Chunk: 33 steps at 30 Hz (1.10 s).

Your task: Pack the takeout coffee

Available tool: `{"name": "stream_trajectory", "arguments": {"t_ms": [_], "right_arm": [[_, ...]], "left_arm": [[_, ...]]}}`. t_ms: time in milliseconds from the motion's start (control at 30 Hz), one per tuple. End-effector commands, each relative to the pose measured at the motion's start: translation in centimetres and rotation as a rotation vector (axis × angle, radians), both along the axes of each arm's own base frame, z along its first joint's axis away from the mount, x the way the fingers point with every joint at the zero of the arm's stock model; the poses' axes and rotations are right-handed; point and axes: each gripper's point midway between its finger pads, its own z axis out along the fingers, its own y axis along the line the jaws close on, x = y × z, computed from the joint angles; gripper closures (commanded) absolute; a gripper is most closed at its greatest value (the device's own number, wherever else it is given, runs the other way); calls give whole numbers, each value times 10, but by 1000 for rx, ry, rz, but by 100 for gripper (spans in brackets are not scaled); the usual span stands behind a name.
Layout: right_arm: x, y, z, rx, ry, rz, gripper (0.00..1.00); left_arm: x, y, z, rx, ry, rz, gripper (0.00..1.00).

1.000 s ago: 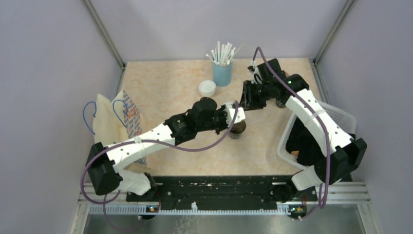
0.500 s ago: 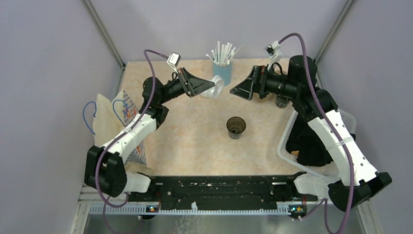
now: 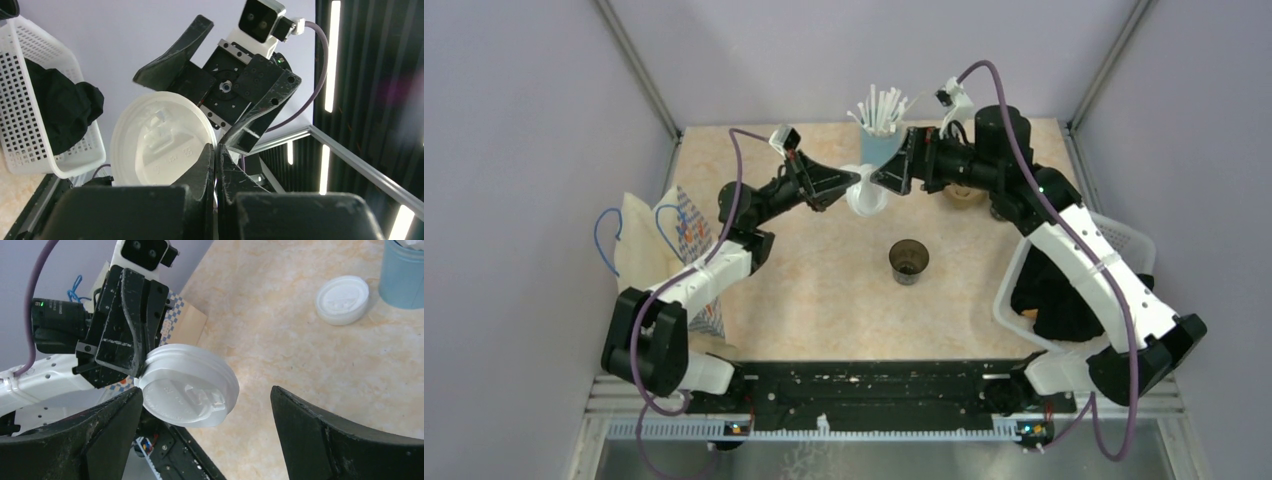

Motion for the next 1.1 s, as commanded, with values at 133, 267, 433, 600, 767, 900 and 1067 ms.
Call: {"name": "stream_trajectory", "arguments": {"t_ms": [133, 267, 433, 600, 767, 900, 1067], "right_arm": [[-6, 15, 26, 23, -73, -23, 1], [-6, 14, 20, -2, -57, -58, 1], [-6, 18, 18, 17, -34, -72, 1], [-9, 26, 18, 25, -34, -47, 2], [-12, 31, 18, 24, -40, -32, 1], [-10, 33, 14, 12, -35, -37, 1], [-10, 39, 14, 5, -47, -33, 2]], "left_arm": [[-12, 9, 20, -66, -41, 30, 100], [-10, 10, 20, -64, -35, 40, 100], [-9, 12, 17, -65, -27, 58, 100], [-7, 11, 17, -58, -25, 71, 100], [-6, 12, 18, -62, -32, 79, 100], [-5, 12, 19, -64, -33, 84, 100], [-5, 12, 19, -64, -32, 85, 100]]}}
